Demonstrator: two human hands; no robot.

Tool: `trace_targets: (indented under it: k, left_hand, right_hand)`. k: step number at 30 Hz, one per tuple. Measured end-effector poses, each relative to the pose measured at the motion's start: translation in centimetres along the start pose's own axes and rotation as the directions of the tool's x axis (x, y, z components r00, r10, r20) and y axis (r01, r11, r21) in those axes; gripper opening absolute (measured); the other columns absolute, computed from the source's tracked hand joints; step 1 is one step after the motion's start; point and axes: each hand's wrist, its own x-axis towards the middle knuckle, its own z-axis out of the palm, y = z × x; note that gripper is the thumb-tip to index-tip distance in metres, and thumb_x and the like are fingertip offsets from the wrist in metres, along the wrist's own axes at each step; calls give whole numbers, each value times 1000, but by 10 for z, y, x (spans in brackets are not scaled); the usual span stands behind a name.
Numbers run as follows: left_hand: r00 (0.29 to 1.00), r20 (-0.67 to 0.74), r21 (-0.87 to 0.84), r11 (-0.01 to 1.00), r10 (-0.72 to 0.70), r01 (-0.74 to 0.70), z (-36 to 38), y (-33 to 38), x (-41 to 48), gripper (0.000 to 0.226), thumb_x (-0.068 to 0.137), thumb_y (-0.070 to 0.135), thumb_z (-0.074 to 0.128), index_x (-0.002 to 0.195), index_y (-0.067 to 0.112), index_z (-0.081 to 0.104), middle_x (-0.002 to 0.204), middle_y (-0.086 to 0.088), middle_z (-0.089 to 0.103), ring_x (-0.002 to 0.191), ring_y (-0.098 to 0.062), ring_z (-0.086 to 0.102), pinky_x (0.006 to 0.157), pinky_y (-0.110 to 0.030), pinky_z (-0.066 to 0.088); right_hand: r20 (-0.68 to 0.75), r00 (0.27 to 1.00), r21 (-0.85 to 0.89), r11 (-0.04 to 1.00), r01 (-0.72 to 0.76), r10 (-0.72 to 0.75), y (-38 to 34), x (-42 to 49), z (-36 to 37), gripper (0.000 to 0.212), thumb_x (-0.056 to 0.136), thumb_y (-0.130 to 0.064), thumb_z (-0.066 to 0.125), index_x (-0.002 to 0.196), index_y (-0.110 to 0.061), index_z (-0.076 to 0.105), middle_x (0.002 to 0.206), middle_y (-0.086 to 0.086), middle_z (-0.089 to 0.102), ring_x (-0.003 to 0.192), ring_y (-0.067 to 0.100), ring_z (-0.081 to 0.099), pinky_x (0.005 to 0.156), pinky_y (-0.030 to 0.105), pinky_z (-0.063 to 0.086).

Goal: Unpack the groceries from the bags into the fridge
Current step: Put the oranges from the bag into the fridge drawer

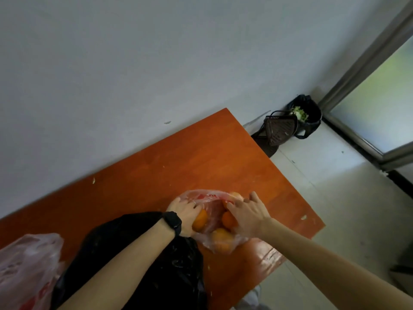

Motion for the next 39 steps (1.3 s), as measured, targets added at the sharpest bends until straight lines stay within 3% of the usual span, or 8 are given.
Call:
trace_targets:
  k: [11,16,20,23,28,31,37,39]
  left_hand:
    - [987,-138,-264,964,-83,44,1,-1,0,81,80,67,61,147,29,36,137,0,55,129,-24,45,103,-40,36]
    - [953,-266,-483,876,-147,0,-29,0,-22,73,70,71,65,134,41,45,127,4,60,131,-26,45,99,-42,45]
    - [907,-353,-743,658,-231,-121,-58,7,-42,70,65,67,75,127,46,50,124,9,56,115,-17,54,93,-40,50]
    - [884,-409,-826,504,-227,-253,-83,19,-49,66,61,65,81,119,49,52,123,12,53,111,-10,54,90,-39,53]
    - [882,-454,-831,415,-123,-370,-133,74,-52,65,62,51,89,117,49,54,126,13,52,111,-10,56,90,-38,55]
    - [883,-469,-811,392,6,-434,-159,129,-49,68,61,45,91,118,47,54,124,14,53,111,-11,58,91,-39,56]
    - [841,-490,-722,434,229,-538,-189,285,-57,66,63,46,90,118,43,54,124,9,51,104,-8,58,74,-19,56]
    - [829,-476,-709,428,295,-560,-189,340,-64,63,62,48,90,115,44,56,123,5,51,103,-11,60,76,-24,59]
  right_hand:
    - [-96,990,70,993,-97,103,-21,-6,17,54,87,-32,63,139,-25,50,158,12,28,138,37,36,113,53,21]
    - [-273,936,346,931,-119,221,-17,-28,7,60,87,-58,56,142,-40,40,145,-6,49,138,26,36,108,48,15]
    - [-353,828,695,715,-80,435,-11,-66,-13,64,82,-63,65,139,-43,43,138,-16,51,129,12,43,106,40,25]
    - [-286,762,929,362,73,581,-4,-103,-20,62,77,-54,79,130,-42,50,125,-18,54,111,4,55,90,22,45]
    - [-130,690,971,-50,234,712,14,-179,-14,59,72,-47,79,125,-39,54,123,-14,56,109,9,58,83,27,54]
    - [-76,635,936,-164,311,769,28,-233,10,57,75,-47,76,128,-43,55,128,-7,55,114,18,59,91,44,58]
    - [-1,514,826,-289,484,858,50,-367,83,43,83,-39,71,123,-48,61,133,-2,50,113,29,61,87,40,59]
    - [31,456,798,-297,525,889,54,-414,111,49,77,-40,79,123,-44,62,135,1,48,115,28,59,87,40,57]
